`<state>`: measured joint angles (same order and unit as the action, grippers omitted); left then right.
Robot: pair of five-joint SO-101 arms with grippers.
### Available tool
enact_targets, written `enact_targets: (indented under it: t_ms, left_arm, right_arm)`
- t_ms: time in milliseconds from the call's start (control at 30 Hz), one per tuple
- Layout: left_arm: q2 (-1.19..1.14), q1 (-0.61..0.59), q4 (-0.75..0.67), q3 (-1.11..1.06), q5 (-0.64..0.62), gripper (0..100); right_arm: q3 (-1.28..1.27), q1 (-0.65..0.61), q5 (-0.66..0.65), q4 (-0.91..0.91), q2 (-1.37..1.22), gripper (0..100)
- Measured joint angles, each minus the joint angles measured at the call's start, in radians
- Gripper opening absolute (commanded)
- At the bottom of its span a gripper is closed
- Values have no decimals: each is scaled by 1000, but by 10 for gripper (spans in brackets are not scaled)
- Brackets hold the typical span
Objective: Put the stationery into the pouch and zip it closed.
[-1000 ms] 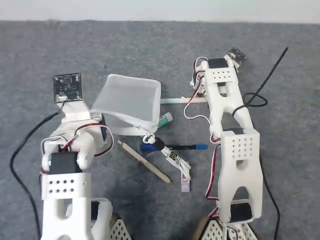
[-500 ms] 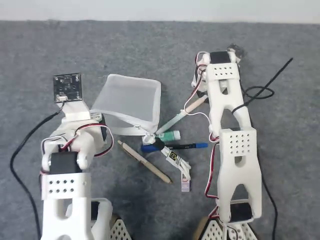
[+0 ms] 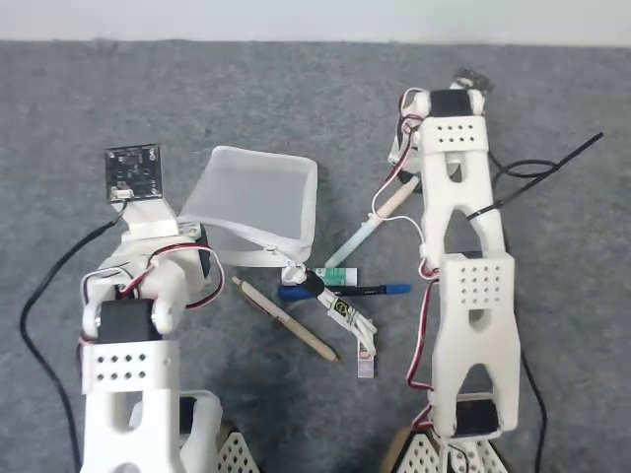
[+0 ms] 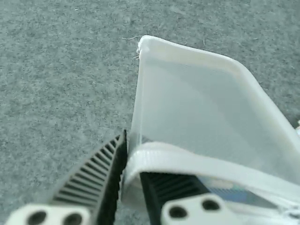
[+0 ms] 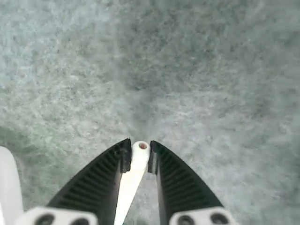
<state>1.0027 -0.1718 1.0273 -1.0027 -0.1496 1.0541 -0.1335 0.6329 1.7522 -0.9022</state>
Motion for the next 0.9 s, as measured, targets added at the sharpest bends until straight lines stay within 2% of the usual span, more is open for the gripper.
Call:
enact_targets:
  t_ms: [200,367,600,900]
  left_arm:
    - [0,0,0,0,0,10]
    - [0,17,48,61,11,9]
    - [0,110,187,206,23,9]
    - [-17,124,242,382,23,9]
  right_arm:
    - [-279,3,-124,0,281,6]
    - [-428,2,-144,0,445,6]
    - [-529,17,-146,0,565,6]
    - [-571,55,-146,0,632,6]
